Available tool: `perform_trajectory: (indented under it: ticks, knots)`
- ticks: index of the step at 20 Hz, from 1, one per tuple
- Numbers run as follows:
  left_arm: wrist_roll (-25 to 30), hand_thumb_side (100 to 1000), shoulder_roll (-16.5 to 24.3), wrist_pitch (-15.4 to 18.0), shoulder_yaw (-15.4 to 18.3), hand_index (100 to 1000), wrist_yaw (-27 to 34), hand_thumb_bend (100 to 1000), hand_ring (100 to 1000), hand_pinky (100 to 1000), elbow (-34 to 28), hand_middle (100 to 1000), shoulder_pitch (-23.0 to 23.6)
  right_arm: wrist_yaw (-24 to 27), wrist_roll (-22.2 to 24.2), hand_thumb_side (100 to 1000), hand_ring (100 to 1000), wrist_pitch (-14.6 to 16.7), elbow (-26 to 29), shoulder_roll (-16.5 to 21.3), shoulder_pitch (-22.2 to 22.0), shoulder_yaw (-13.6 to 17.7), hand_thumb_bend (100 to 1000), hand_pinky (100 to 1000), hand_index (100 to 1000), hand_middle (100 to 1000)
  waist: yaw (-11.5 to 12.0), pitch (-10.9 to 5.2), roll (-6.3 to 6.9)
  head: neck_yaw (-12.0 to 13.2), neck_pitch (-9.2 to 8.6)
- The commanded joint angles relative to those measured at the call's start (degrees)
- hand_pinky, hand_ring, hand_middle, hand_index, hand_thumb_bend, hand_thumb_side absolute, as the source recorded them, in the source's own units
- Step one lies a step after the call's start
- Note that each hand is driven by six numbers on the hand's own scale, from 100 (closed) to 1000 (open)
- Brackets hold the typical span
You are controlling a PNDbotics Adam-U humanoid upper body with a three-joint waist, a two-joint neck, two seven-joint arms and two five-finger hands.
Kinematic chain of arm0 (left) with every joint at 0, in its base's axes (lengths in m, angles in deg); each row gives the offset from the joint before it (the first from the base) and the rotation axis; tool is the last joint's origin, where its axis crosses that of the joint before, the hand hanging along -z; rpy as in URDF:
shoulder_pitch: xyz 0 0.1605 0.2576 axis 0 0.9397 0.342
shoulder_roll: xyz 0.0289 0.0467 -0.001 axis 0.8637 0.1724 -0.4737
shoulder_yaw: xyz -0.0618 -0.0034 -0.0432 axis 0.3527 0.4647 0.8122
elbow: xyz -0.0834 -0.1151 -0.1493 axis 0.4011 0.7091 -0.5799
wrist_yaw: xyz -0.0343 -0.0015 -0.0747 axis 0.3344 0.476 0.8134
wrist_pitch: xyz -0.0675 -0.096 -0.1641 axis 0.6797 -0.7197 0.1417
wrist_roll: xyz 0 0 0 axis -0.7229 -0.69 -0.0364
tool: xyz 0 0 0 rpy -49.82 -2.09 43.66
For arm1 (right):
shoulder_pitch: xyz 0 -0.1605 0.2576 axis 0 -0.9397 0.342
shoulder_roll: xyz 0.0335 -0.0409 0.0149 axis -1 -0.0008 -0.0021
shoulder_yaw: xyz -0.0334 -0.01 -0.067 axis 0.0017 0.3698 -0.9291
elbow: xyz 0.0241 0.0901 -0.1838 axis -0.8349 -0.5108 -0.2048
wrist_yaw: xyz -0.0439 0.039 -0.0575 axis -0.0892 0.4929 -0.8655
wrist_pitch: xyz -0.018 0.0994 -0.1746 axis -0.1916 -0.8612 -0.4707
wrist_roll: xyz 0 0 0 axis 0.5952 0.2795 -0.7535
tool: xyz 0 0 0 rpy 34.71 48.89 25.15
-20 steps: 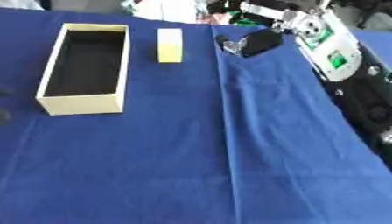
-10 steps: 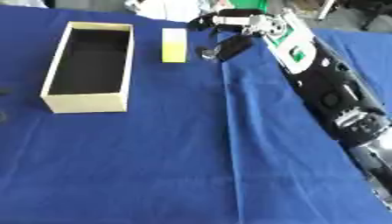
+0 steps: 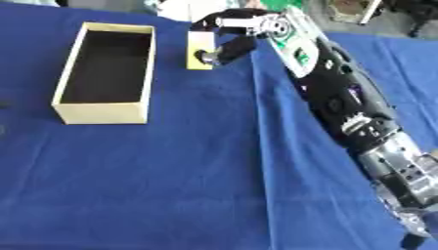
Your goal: Pick up objects on the table and place them in the box.
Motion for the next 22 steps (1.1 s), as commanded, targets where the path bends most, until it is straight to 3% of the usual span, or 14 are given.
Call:
perform_trajectory:
  ticks: [1,6,15,22]
  knots:
    - [0.20,563,1.12,0.07,-0.08,951,0.09,860,1000,716,-0.77,951,-0.94,-3.54,-1.20,577,1000,0.63,0.01,0.27,1.85,0.65,191,925,1000,994,0.24,-0.94,0.28,-0.24,-0.50]
    - [0.26,564,1.10,0.06,-0.21,951,0.22,848,1000,716,-0.79,950,-1.11,-8.29,-4.48,516,1000,0.15,-3.76,-1.12,2.66,2.58,186,941,1000,1000,0.90,-0.99,0.36,-0.51,-0.69]
    - [0.62,568,1.04,0.13,-0.52,952,0.53,828,1000,717,-0.83,951,-1.54,-16.75,-10.24,494,1000,-1.40,-12.56,-3.52,4.39,8.05,127,934,1000,1000,2.81,-0.89,0.49,-1.55,-1.19]
    - [0.61,572,0.92,0.12,-0.61,952,0.72,814,1000,718,-0.84,949,-1.68,-19.50,-13.17,487,1000,-1.67,-16.12,-4.32,5.30,10.34,100,929,1000,993,4.02,-0.50,0.63,-1.97,-1.48]
